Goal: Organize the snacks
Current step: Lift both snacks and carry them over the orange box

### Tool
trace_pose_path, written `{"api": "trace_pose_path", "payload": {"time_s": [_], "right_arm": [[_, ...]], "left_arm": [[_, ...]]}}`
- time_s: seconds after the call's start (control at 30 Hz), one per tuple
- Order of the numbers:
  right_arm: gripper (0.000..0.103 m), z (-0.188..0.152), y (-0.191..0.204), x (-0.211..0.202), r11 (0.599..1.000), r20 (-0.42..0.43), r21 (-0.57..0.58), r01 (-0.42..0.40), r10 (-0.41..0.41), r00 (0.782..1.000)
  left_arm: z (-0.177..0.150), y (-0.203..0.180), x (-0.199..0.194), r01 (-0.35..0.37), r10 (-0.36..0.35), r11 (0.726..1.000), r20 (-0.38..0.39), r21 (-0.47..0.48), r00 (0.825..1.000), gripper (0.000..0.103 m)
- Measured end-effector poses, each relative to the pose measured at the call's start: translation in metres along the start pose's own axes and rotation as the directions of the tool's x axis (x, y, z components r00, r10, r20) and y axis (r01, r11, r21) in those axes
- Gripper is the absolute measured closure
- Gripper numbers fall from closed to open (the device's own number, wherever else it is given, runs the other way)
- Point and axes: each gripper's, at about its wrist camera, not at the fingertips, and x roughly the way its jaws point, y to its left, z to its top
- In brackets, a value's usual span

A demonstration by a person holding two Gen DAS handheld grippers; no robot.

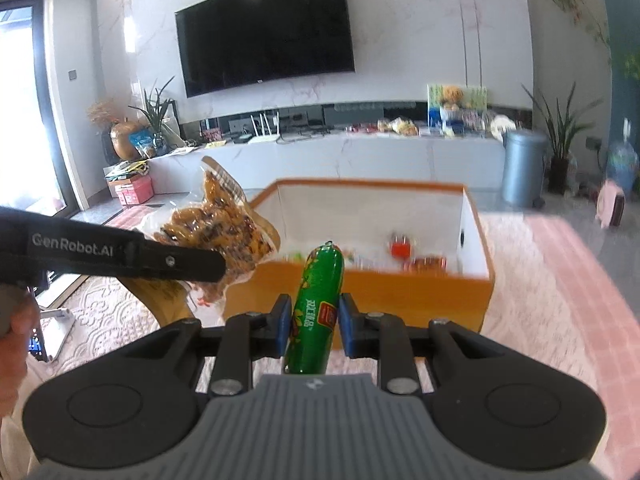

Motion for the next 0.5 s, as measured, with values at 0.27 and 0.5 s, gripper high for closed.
{"api": "trace_pose_path", "payload": {"time_s": [0.27, 0.5], "right_arm": [[0.08, 0.038, -0.009, 0.018, 0.998, 0.013, -0.057, 0.022, -0.022, 1.0], [0.08, 0.059, -0.025, 0.048, 0.992, -0.008, -0.099, 0.084, -0.085, 0.996]], "left_arm": [[0.031, -0.001, 0.015, -0.005, 0.004, 0.999, 0.028, 0.037, 1.0, 0.079], [0.046, -0.001, 0.042, -0.037, 0.036, 0.997, 0.026, 0.072, 0.999, 0.079]]}}
